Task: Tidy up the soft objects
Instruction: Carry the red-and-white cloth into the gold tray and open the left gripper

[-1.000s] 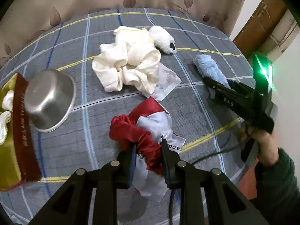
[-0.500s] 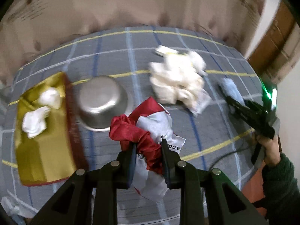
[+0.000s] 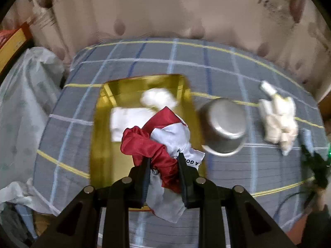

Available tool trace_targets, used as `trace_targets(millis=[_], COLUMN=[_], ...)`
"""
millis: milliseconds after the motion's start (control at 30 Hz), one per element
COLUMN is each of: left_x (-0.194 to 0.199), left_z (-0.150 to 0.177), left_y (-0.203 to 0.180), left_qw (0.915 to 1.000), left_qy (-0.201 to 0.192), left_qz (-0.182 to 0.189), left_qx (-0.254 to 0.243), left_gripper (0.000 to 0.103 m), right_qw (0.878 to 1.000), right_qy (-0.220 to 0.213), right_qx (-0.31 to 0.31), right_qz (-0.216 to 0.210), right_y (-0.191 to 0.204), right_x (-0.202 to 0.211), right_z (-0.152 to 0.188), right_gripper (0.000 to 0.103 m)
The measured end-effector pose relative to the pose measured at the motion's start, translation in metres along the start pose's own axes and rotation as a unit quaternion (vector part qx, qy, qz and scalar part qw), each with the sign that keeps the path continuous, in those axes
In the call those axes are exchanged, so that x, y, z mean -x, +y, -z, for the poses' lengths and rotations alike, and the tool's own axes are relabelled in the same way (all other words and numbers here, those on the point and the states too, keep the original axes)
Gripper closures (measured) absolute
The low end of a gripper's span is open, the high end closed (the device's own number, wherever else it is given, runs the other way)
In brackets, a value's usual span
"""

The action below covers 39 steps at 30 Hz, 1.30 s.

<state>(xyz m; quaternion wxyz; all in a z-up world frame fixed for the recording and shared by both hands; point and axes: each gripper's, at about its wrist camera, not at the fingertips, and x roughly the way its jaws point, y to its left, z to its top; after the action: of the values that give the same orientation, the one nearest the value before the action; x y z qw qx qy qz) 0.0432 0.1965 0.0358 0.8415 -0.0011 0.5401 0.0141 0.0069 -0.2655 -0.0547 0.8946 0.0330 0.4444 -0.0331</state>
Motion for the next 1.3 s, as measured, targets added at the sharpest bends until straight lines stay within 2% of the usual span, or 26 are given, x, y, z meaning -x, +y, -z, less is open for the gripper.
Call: trace_targets(millis=[233,467,533,700,800,1000,1133,1300], left_x=[-0.026,-0.047,-0.051,-0.057,-0.051,-0.028,-0.007,0.004], left_z=[0.004,0.004,0.003,0.004,0.004,0.002,0.010,0.023], left_y=[0.023,0.034,0.037,0.042,0.038,0.037,0.032,0.034], left_qw=[0.9994,0.9976,0.9972,0.9961,0.9955,0.9973,0.9963,0.9969], left_qy=[0.018,0.033,0.040,0.067,0.059,0.026,-0.015,-0.031], left_qz=[-0.031,-0.060,-0.063,-0.056,-0.074,-0.068,-0.085,-0.069], left_qx=[-0.005,-0.005,0.002,0.011,-0.003,-0.001,0.001,0.019], left_gripper=[0.078,0.068,0.063,0.060,0.060,0.060,0.060,0.060], right_qw=[1.000,1.000,1.000,1.000,1.000,1.000,1.000,1.000], right_qy=[0.000,0.000,0.000,0.000,0.001,0.001,0.001,0.001], right_qx=[0.000,0.000,0.001,0.001,0.001,0.001,0.001,0.000], right_qz=[0.000,0.000,0.001,0.001,0.001,0.002,0.002,0.000], right_y=[0.000,0.001,0.000,0.001,0.001,0.001,0.000,0.002], right_x=[0.000,0.000,0.000,0.000,0.000,0.000,0.000,-0.001], right_z=[0.000,0.000,0.000,0.000,0.000,0.000,0.000,0.000], right_gripper=[0.064,0.063,0.063,0.063,0.063,0.063,0.062,0.062])
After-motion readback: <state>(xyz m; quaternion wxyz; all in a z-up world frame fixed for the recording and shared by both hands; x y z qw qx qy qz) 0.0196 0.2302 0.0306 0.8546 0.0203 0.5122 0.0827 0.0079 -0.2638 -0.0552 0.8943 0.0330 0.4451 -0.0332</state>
